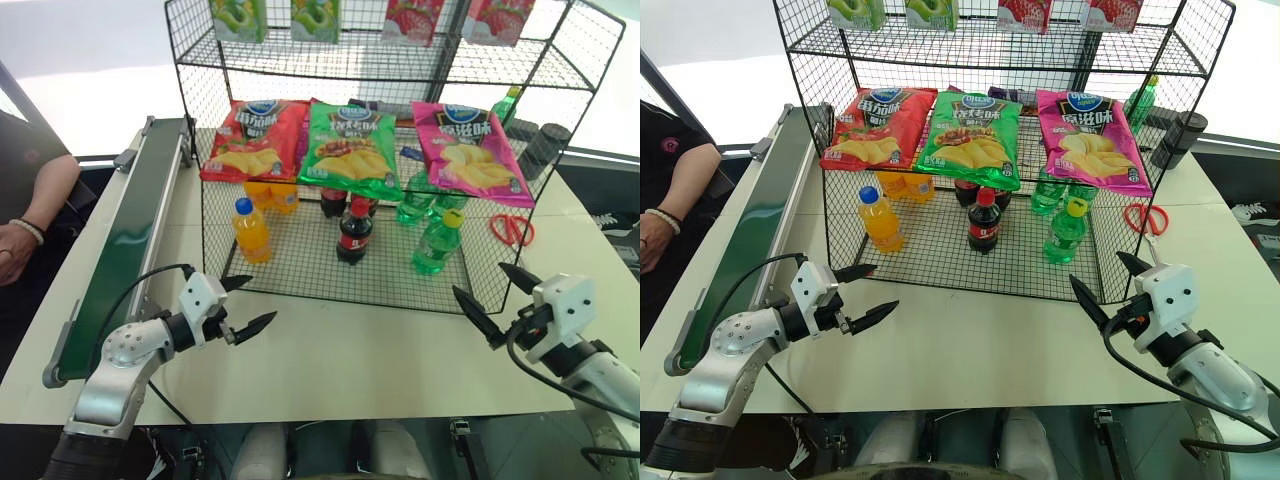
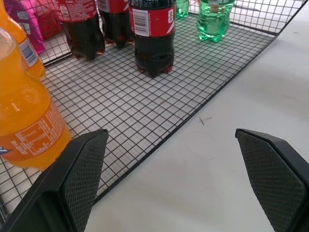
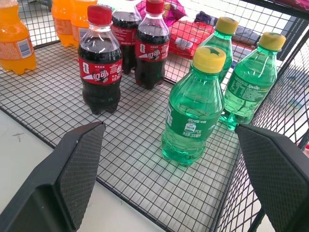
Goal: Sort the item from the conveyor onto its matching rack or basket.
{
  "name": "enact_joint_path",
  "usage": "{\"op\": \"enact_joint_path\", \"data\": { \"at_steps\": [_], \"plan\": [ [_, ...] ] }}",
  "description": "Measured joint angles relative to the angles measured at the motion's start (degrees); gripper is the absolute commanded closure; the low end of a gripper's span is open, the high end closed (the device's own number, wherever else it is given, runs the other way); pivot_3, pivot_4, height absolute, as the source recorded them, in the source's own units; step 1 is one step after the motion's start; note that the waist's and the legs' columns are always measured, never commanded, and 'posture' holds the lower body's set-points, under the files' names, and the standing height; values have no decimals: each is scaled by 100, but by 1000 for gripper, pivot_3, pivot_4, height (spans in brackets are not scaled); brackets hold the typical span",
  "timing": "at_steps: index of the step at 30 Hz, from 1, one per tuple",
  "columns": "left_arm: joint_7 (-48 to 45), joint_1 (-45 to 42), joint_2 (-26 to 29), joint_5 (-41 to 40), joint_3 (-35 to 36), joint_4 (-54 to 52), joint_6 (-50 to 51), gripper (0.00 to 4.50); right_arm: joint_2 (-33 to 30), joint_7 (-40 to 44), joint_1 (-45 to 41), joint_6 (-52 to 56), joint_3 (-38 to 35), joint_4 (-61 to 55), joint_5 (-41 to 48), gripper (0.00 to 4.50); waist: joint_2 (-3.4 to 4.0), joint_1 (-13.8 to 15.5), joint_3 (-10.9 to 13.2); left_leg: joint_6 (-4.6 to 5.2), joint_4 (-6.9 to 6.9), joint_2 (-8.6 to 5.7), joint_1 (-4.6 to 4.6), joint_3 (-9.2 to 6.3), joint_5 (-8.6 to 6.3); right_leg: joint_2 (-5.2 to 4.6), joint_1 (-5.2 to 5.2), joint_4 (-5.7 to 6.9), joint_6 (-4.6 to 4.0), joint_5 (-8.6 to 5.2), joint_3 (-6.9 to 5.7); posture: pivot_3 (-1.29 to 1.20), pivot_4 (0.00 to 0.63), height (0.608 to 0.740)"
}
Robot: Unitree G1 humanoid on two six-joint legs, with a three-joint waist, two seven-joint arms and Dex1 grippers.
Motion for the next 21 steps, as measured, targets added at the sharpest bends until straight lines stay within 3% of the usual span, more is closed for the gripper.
{"op": "enact_joint_path", "data": {
  "at_steps": [21],
  "plan": [
    [132, -11, -8, 66, 0, -46, 7, 0, 0, 205, -16, -315, -4, 310, -45, 23, 0, -1, 0, 0, 0, 0, 1, 0, 0, 1, 0, 0, 0, 0, 0, 0, 150, 732]
  ]
}}
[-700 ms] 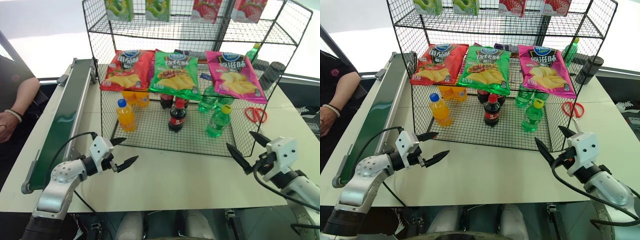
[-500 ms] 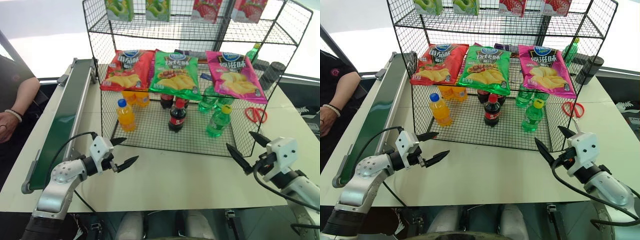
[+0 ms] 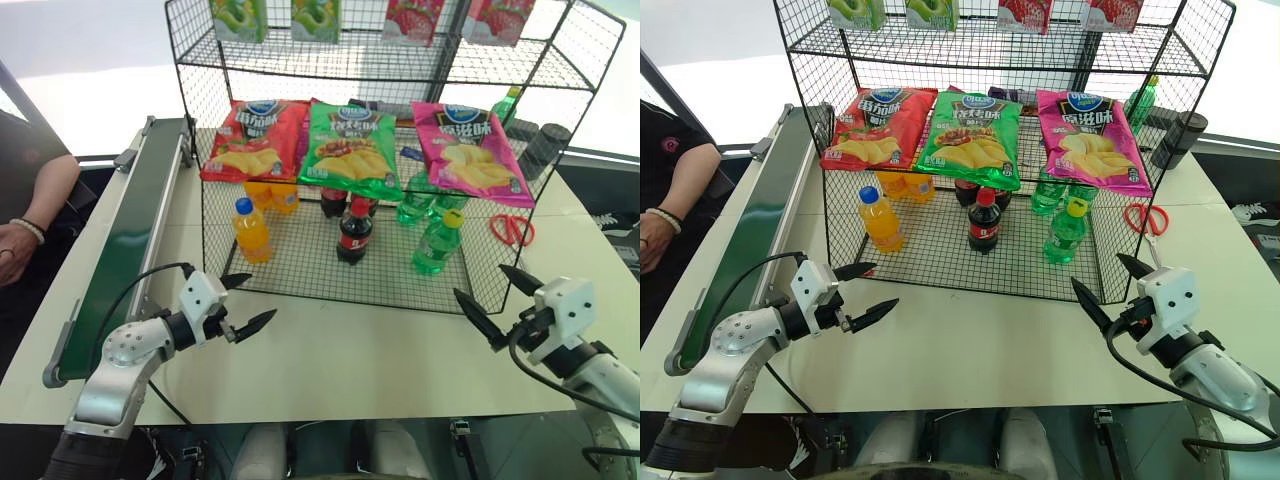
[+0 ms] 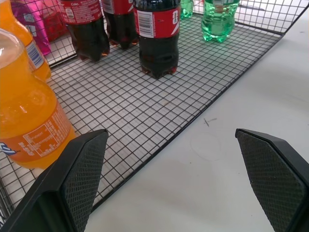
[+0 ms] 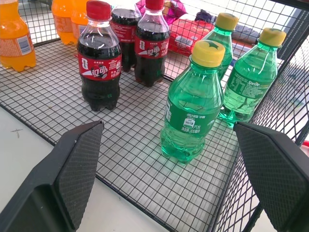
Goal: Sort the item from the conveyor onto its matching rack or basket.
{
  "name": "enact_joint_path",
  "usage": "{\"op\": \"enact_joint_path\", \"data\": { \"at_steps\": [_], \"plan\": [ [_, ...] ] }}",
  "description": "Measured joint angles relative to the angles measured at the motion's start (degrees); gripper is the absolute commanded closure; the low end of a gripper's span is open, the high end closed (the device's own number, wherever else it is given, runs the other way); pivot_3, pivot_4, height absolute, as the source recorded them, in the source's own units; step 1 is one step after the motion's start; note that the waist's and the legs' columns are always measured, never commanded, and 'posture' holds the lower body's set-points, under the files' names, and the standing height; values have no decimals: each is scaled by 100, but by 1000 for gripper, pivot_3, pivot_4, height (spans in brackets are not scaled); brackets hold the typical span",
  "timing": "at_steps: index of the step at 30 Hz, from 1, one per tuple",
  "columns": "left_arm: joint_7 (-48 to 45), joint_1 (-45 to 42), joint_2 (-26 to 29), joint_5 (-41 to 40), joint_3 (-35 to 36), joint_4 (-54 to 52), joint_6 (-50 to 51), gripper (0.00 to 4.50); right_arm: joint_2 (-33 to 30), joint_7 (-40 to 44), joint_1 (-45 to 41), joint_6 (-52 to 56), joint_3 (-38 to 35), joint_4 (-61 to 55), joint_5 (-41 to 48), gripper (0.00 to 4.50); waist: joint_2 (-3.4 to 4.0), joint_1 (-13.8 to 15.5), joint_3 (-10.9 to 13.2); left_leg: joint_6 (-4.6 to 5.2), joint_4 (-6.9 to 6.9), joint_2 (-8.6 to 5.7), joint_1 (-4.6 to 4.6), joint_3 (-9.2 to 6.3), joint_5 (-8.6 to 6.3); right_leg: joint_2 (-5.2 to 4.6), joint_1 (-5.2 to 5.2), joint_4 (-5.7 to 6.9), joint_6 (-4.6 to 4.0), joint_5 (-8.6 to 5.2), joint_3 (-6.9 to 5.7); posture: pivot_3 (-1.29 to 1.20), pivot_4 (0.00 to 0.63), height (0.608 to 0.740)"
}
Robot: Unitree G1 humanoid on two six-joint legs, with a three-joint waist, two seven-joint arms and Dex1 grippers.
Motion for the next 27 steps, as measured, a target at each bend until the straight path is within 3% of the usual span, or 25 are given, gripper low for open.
{"op": "enact_joint_path", "data": {
  "at_steps": [27],
  "plan": [
    [124, -83, 48, 49, 72, 2, 21, 0, 0, 1, -394, 47, 162, 170, -24, 23, 0, 0, 0, 0, 1, 0, 0, 0, 0, 1, 1, 1, 0, 0, 0, 0, 150, 732]
  ]
}}
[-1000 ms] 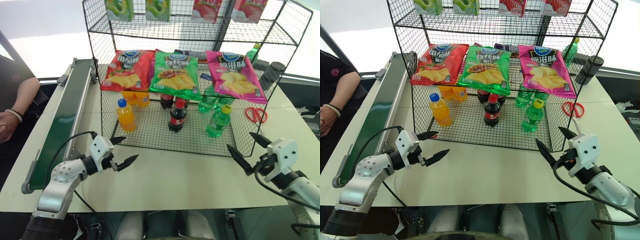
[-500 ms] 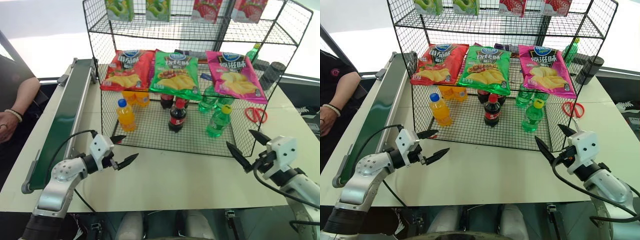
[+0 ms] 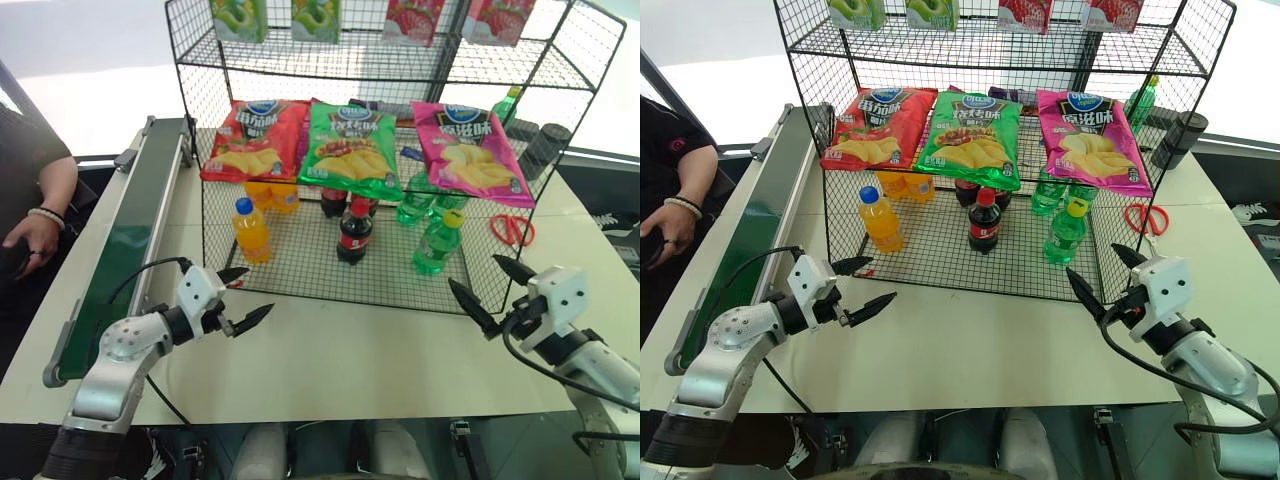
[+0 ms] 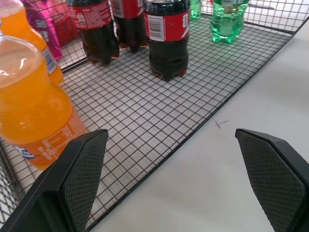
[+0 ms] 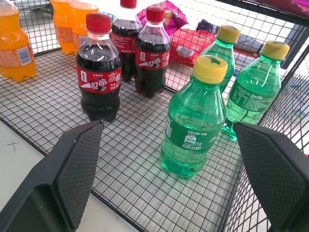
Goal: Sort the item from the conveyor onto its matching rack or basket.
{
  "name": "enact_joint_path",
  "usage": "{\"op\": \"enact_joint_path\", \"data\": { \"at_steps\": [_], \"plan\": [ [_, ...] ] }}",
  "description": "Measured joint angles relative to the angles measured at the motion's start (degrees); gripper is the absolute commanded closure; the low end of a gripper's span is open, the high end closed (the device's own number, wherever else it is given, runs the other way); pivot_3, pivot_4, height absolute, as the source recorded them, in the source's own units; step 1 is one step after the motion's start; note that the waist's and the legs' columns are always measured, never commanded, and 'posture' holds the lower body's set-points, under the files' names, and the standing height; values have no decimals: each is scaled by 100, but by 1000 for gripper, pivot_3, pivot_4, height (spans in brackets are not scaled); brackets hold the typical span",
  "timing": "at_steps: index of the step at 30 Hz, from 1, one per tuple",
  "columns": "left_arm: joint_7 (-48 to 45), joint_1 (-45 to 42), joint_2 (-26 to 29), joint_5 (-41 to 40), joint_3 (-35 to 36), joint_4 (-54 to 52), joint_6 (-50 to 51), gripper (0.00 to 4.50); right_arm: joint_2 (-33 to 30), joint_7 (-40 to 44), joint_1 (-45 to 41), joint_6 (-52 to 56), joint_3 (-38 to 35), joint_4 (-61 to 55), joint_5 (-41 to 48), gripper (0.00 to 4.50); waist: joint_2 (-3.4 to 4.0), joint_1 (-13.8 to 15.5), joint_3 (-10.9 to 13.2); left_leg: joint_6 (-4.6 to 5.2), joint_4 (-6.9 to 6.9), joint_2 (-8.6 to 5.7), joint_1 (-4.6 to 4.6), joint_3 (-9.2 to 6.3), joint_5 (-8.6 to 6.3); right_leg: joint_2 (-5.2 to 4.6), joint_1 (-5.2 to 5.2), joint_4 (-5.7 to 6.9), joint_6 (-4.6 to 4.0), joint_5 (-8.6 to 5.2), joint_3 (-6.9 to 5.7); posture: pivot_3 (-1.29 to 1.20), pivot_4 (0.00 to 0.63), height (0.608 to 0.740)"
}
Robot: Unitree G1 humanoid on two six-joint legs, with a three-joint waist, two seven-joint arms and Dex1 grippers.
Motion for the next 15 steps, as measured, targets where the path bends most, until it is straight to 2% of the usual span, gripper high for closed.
{"op": "enact_joint_path", "data": {
  "at_steps": [15],
  "plan": [
    [20, 111, 11, 8, 156, -5, -10, 0, 67, 271, 230, -647, 38, 596, -59, 23, -1, 0, -1, 0, 1, 0, 1, 0, 0, 0, 1, 1, 0, 0, 0, 0, 150, 732]
  ]
}}
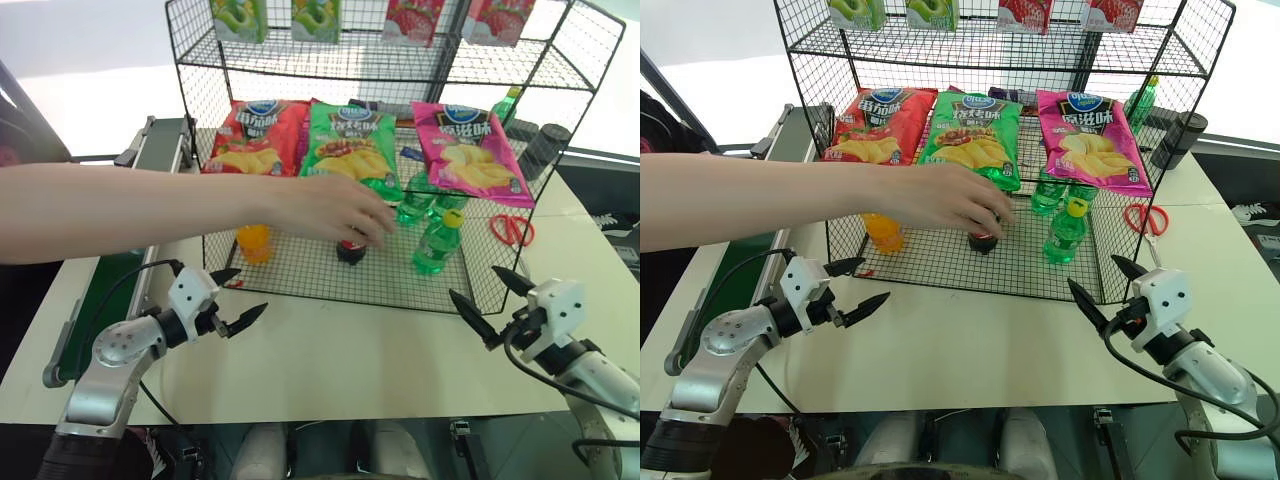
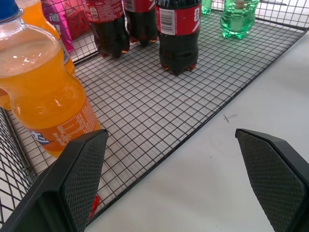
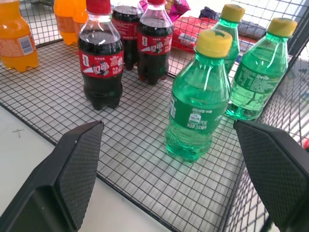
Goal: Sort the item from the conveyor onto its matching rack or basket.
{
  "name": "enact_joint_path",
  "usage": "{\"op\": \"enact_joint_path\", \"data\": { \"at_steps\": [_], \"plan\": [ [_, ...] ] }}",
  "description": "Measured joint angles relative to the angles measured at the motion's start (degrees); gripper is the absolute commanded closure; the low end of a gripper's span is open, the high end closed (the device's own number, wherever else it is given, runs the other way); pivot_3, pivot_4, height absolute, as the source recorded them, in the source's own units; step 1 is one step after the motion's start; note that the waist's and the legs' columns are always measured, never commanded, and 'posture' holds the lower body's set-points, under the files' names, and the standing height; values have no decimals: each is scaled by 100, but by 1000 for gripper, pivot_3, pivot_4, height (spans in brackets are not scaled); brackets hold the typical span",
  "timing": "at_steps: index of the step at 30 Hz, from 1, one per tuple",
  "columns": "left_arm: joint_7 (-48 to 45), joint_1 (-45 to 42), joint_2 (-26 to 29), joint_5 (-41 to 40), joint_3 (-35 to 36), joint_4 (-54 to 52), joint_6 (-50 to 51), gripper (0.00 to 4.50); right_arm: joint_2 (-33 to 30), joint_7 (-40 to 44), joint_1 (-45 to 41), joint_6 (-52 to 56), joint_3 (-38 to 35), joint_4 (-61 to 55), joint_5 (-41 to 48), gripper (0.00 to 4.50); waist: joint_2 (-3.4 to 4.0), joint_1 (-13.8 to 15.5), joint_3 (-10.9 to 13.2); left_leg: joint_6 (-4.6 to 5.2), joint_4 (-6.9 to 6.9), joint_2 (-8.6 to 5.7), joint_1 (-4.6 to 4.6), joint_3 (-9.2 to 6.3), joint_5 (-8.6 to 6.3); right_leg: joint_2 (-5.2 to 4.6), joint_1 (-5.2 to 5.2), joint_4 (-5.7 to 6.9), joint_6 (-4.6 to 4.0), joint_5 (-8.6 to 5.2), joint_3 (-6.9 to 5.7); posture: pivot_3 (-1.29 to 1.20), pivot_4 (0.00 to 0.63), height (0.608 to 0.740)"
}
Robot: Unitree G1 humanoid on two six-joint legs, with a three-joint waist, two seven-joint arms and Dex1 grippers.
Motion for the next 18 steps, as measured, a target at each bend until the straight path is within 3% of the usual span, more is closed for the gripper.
{"op": "enact_joint_path", "data": {
  "at_steps": [18],
  "plan": [
    [2, -203, -71, 86, -18, 113, -29, 0, 109, 378, -103, -1024, 116, 1090, -247, 23, 1, -4, 0, 0, 0, 0, 3, 0, 0, 0, 2, 1, 0, 0, 0, 0, 150, 732]
  ]
}}
